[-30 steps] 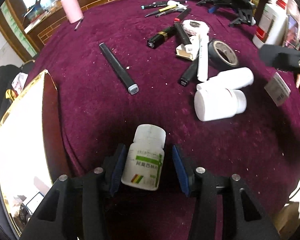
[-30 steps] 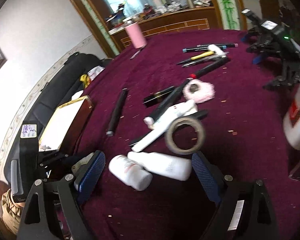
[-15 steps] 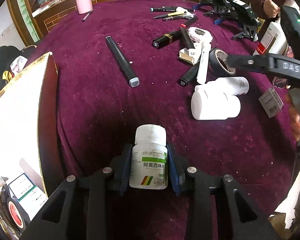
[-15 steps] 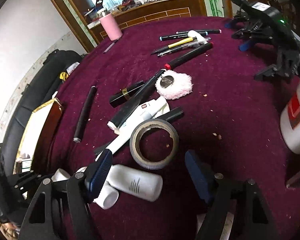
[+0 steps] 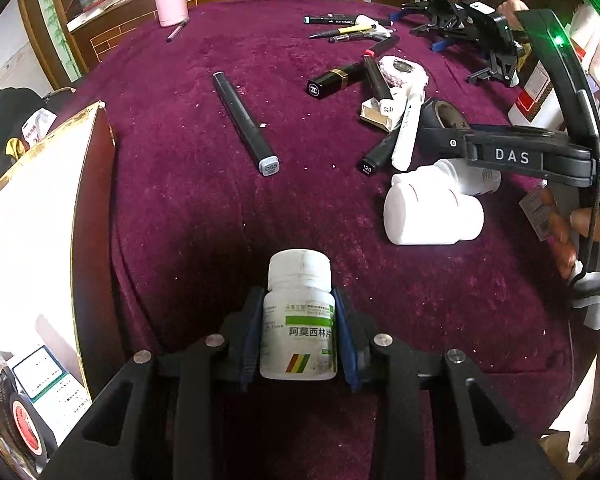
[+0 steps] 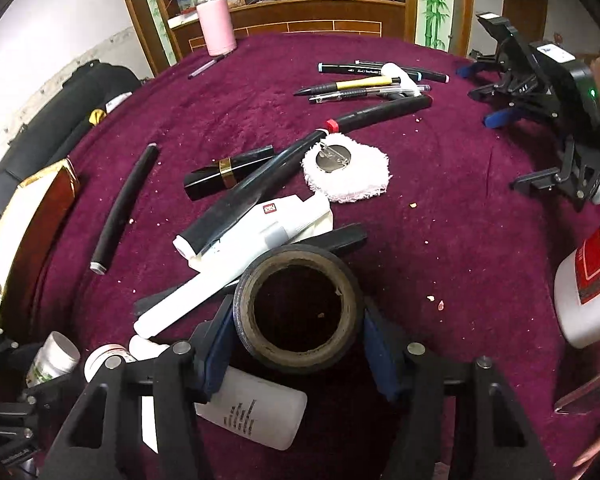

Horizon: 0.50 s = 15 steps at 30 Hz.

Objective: Organize objects
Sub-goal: 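Grasp the white green-label pill bottle with the left gripper while the right grasps the grey tape roll, then carry the pill bottle and grey tape roll toward the white tray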

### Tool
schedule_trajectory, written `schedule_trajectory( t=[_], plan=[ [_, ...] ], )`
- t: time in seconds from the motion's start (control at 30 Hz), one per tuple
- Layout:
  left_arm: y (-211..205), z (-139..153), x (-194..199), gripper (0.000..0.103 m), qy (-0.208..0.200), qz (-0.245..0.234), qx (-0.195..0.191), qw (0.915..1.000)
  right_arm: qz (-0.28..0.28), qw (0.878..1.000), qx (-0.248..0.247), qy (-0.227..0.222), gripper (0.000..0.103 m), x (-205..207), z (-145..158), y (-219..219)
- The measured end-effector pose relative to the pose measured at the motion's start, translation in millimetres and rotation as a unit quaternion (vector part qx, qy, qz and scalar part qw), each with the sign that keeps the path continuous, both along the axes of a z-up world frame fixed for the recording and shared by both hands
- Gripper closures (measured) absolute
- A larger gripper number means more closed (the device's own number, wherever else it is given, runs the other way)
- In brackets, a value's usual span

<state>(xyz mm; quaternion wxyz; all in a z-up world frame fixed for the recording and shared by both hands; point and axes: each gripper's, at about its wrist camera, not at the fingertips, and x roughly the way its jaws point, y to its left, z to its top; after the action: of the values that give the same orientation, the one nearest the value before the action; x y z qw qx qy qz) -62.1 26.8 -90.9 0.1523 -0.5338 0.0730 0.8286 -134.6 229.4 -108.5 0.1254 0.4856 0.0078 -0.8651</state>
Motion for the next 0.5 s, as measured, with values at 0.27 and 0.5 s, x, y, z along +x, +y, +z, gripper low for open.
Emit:
schedule_trajectory(
  t=[0.27,0.5],
  plan=[
    [-6,6,3,0.070,0.014,0.016,0.027,0.9994,-0.009,1.000,-0.023,0.013,0.040,9,10,6],
    [-10,15,4,0.070,0.026,0.026,0.043,0.9984,-0.003,0.999,-0.040,0.033,0.040,19,27,3]
  ],
)
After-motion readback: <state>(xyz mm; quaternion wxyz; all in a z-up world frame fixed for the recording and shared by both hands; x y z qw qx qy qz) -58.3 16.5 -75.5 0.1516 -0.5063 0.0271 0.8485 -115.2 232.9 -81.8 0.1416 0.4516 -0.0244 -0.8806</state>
